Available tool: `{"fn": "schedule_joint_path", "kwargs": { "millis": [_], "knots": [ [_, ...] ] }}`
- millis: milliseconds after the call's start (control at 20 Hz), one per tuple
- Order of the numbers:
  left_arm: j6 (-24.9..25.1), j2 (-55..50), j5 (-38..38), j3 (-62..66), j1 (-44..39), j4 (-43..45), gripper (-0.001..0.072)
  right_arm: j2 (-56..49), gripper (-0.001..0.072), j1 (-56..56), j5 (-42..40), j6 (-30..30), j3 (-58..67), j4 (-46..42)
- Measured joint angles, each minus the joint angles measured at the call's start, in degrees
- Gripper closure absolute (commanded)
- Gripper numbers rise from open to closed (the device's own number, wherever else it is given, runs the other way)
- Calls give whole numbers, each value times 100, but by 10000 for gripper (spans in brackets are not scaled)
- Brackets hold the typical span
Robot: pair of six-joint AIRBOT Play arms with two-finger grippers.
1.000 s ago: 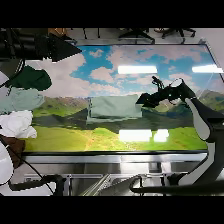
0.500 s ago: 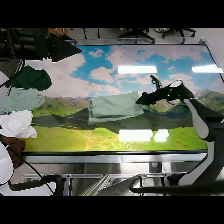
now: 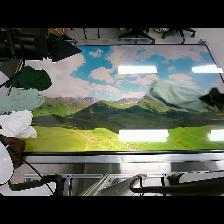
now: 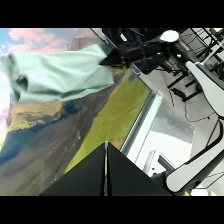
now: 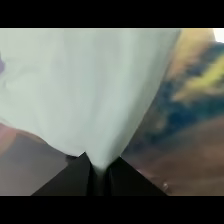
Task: Fold the shirts.
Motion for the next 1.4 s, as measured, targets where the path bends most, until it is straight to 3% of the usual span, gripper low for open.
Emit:
{"fn": "schedule_joint_path", "kwargs": {
  "millis": [300,600,650,700,750,1050,1100,1200,1250,1400],
  "knots": [
    [68,-4,-2,-2,0,2,691,778,692,-1561,166,627,-1204,-1276],
    [157,-52,-15,-4,0,24,692,1663,676,-1871,-361,1137,-2931,-1665],
    [173,-57,-15,-4,0,26,691,1731,519,-1827,-363,1165,-3075,-1685],
    [177,-61,-15,-4,0,31,691,1773,314,-1781,-330,1182,-3156,-1700],
    [192,-61,-15,-4,0,44,691,1805,299,-1740,-260,1202,-3215,-1714],
    [203,-61,-17,-4,2,44,691,1884,325,-1609,520,1362,-1993,-1825],
    [219,-61,-11,-4,2,44,692,1899,445,-1528,610,1460,-1620,-1762],
    [273,-61,-13,-4,2,46,696,1978,492,-1244,621,1611,-1093,-1473],
    [304,-57,-31,-20,2,46,696,2031,659,-1003,584,1635,-925,-1303],
    [326,157,-7,-481,2,76,697,2190,691,-2,413,1725,-750,-1078]
  ]
}}
